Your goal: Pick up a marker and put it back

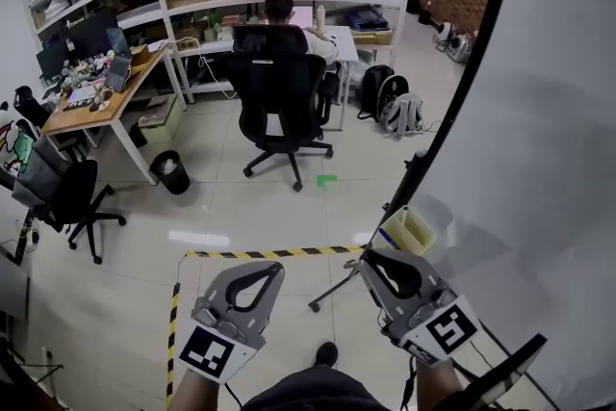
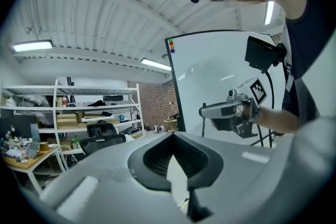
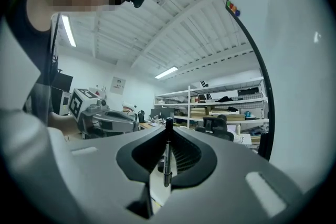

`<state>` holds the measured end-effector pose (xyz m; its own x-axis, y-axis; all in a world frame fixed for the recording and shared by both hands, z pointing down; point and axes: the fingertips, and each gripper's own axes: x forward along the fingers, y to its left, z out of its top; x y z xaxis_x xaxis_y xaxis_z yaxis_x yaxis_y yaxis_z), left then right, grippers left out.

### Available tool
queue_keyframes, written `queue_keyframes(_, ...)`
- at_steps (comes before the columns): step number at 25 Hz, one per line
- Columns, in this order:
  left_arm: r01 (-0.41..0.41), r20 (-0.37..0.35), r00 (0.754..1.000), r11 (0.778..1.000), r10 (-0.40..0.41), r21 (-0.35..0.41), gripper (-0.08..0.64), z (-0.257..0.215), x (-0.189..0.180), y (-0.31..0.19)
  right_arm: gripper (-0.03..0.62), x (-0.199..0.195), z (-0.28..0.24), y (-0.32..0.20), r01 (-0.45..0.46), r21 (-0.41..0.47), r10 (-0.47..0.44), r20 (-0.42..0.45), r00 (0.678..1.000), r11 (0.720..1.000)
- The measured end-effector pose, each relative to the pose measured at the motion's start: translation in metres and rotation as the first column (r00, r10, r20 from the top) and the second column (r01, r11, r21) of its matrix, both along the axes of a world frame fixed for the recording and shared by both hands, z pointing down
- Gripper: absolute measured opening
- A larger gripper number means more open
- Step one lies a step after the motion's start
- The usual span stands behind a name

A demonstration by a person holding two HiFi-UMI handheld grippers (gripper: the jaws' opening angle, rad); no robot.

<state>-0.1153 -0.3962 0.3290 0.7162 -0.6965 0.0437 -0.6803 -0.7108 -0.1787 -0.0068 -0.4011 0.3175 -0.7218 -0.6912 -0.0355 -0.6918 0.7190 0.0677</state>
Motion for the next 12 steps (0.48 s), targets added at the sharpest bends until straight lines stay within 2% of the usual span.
queue_keyframes(3, -0.022, 0.012, 1.000, 1.000, 0.022, -0.003, 0.003, 0.006, -0.017, 0.025, 0.032, -0.021, 0.009, 0.020, 0.010, -0.035, -0.011, -0.020, 1.000, 0.999)
queue_keyframes(12, -0.017, -0.074, 0.997, 0.999, 0.015, -0.028, 0.003, 0.018, -0.076, 0.115, 0.031, -0.082, 0.025, 0.110, 0.015, -0.067, -0.019, -0.071, 0.997, 0.998)
